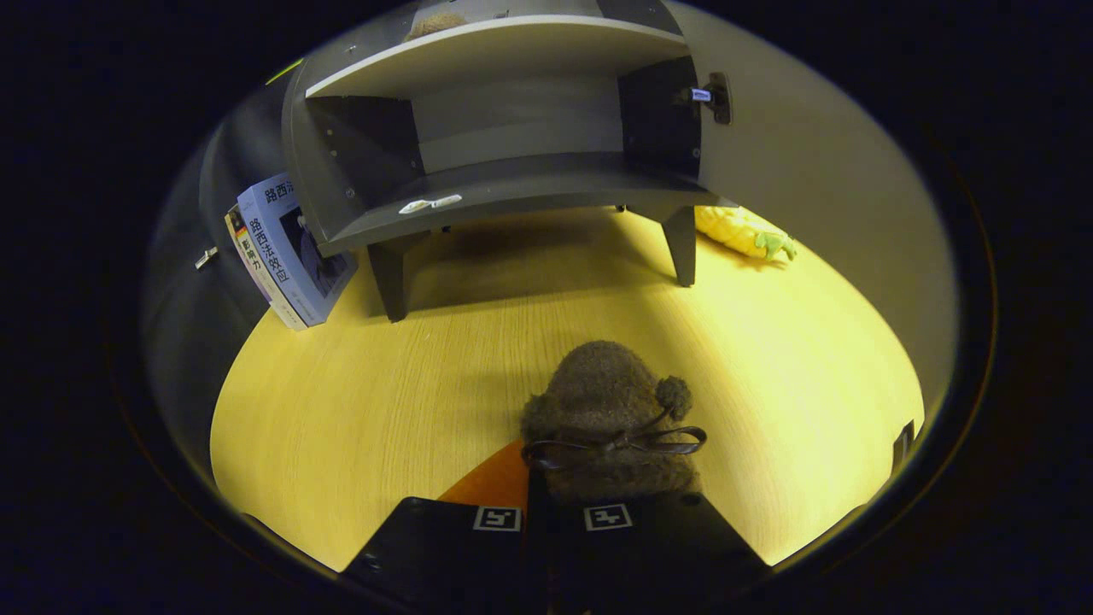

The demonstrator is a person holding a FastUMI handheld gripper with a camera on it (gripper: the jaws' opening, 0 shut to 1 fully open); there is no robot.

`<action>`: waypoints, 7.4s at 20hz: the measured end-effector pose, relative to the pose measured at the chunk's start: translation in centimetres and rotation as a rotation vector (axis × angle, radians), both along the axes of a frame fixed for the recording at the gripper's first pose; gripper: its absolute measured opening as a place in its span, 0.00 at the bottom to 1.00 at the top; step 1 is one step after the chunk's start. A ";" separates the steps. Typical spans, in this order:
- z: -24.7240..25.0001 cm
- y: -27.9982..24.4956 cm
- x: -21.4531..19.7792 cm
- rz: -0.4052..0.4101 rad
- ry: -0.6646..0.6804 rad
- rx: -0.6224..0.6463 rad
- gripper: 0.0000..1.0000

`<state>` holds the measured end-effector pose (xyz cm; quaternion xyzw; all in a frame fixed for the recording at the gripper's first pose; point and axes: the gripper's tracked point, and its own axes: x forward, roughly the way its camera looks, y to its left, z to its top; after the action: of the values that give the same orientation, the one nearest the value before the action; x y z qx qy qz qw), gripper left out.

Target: Open the shoe cabinet door, grab the shoes and put them into the shoe cabinet, then close the shoe cabinet door.

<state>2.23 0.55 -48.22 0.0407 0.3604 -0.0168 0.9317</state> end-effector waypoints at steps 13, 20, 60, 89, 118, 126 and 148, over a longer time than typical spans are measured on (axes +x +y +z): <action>29.4 -0.1 4.3 0.032 -0.326 0.034 0.12; 36.4 0.9 12.6 0.028 -0.376 0.068 0.12; 37.8 -1.9 27.8 -0.047 -0.279 0.050 0.99; 65.8 -14.6 -16.6 -0.166 -1.027 -0.183 0.97; 50.1 -32.9 -8.3 -0.373 -0.655 -0.070 0.96; 49.7 -32.1 -8.6 -0.356 -0.650 -0.118 0.97; 48.0 -3.7 -3.8 0.050 -0.606 0.033 0.98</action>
<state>-1.59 -3.11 -0.19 0.0503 0.0670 0.0249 0.9962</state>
